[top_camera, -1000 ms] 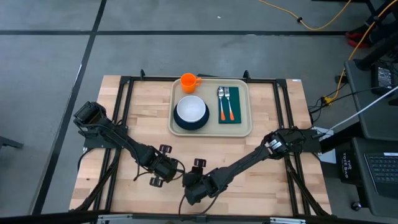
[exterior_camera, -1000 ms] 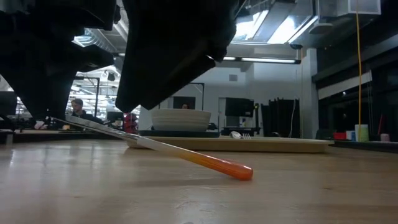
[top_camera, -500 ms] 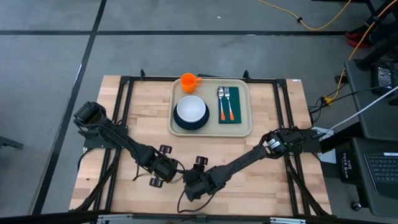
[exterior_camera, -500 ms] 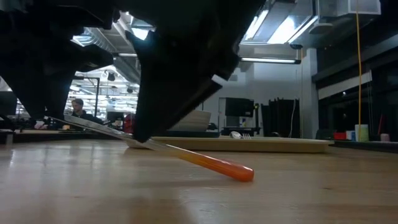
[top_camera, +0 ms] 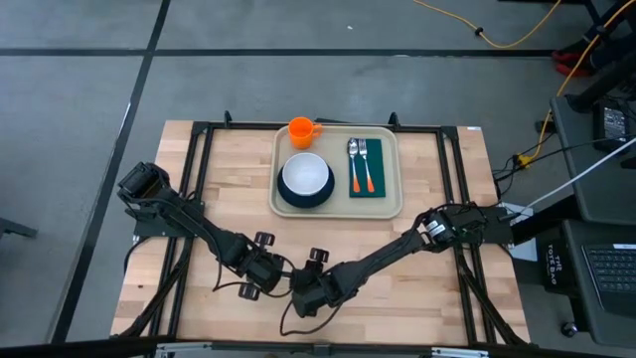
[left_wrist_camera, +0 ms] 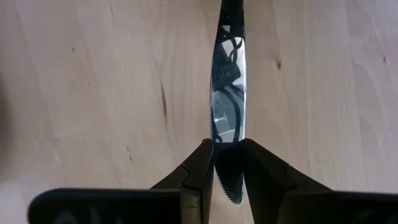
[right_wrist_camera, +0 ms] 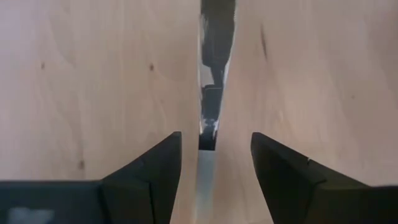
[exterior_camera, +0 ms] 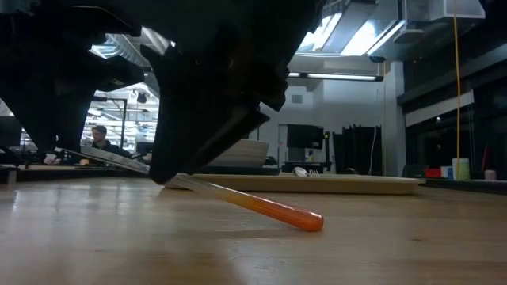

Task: Set up tray
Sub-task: Put the orange knife on the dark green napkin on the gray tray

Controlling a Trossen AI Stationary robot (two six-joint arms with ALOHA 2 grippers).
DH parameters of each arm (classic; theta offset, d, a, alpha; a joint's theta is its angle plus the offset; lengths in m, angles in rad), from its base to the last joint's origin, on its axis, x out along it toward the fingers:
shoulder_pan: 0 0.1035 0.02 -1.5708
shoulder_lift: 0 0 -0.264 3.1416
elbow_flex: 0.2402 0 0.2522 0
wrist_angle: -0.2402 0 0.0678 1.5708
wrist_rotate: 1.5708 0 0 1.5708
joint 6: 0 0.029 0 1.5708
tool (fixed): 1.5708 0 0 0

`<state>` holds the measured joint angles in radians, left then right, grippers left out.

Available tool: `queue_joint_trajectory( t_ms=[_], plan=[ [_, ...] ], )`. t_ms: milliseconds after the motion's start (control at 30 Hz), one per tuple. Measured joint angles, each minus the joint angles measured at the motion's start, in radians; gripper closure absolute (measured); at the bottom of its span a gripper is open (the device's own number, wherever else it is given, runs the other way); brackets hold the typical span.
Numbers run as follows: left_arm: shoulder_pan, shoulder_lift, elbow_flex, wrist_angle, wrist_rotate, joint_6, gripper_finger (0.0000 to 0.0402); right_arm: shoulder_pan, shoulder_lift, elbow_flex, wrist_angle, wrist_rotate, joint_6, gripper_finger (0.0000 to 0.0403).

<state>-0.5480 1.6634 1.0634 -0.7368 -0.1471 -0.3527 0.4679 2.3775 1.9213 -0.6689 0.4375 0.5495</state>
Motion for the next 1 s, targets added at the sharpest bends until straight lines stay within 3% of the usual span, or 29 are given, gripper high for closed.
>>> queue_joint_trajectory(
  t_ms=[167,500,1000],
  plan=[
    [0.000,0.000,0.000,0.000,0.000,0.000,0.0338,-0.001,0.000,0.000,-0.001,-0.028,0.019,0.0211],
    [0.000,0.000,0.000,0.000,0.000,0.000,0.0338,-0.005,0.009,0.000,-0.005,-0.098,0.017,0.0264],
    [0.000,0.000,0.000,0.000,0.010,0.012,0.0338,-0.019,0.009,0.000,0.005,-0.099,-0.031,0.0291]
  ],
)
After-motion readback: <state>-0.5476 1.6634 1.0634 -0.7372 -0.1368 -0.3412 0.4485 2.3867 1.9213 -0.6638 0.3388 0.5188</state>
